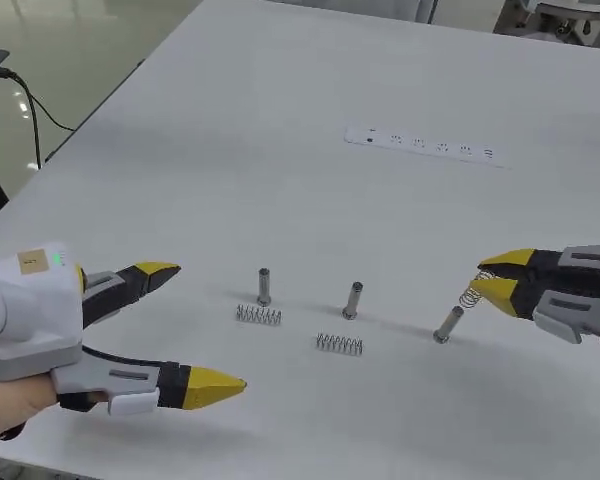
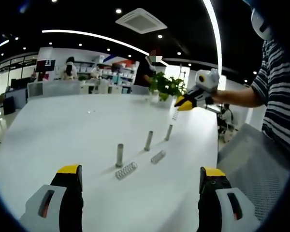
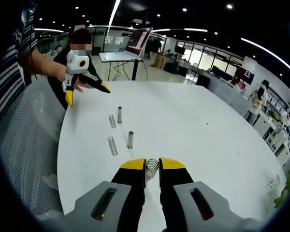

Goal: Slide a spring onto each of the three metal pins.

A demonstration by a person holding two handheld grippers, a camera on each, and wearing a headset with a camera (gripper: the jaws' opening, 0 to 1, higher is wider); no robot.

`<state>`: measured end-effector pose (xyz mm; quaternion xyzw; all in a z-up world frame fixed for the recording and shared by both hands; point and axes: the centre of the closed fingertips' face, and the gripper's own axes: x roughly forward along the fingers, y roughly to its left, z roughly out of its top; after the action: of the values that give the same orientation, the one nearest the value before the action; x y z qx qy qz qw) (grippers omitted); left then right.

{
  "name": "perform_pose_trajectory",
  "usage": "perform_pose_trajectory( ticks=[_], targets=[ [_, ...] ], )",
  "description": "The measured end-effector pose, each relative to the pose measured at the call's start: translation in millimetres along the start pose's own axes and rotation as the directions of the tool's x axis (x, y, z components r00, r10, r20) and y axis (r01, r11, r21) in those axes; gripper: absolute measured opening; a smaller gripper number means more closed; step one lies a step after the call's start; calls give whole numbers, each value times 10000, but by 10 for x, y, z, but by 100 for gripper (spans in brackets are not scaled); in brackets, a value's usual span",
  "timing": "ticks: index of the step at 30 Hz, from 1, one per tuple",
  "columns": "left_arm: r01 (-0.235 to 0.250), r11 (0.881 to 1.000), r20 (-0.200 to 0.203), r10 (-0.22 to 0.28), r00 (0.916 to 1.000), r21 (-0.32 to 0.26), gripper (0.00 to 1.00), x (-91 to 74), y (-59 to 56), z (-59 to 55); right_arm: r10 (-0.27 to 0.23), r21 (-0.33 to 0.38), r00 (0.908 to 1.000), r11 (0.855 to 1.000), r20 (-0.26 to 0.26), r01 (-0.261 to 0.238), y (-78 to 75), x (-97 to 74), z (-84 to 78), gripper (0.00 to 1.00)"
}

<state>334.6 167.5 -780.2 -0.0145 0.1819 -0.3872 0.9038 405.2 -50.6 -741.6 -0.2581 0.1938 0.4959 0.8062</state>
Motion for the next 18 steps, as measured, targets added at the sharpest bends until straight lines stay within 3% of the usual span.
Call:
perform_pose_trajectory(
  ticks=[18],
  targets=[
    [-125,9999,48,125,9999,-70,98,-15,15,3,-124,310,9999,9994,-90,127,-30,61,-71,7]
  ],
)
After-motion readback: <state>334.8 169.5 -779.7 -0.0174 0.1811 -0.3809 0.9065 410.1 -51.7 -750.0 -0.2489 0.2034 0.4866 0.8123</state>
